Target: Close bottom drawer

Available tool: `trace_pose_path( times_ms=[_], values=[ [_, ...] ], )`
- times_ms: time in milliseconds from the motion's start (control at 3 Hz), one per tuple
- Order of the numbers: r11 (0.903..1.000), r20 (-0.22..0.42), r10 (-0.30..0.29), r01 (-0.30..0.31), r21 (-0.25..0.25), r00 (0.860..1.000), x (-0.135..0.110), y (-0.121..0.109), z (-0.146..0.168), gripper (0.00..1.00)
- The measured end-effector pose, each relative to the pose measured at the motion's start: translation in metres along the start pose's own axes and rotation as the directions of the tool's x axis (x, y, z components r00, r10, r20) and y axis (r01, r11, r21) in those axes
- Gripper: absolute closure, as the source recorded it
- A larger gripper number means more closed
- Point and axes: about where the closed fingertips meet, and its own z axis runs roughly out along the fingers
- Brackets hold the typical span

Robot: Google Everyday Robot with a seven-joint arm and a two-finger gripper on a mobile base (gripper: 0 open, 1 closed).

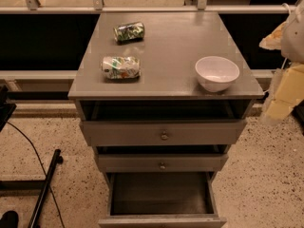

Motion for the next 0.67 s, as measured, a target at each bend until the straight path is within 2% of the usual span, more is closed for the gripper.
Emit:
trace_pose_path(
  times_ms=[333, 667],
  values=[
    [1.0000, 0.000, 0.000, 0.000, 0.000, 1.000, 0.000, 0.000, 0.000, 0.00],
    [0.9992, -0.012, 0.011, -0.010, 0.038, 1.000, 0.009, 0.005, 0.015, 0.00]
  ],
)
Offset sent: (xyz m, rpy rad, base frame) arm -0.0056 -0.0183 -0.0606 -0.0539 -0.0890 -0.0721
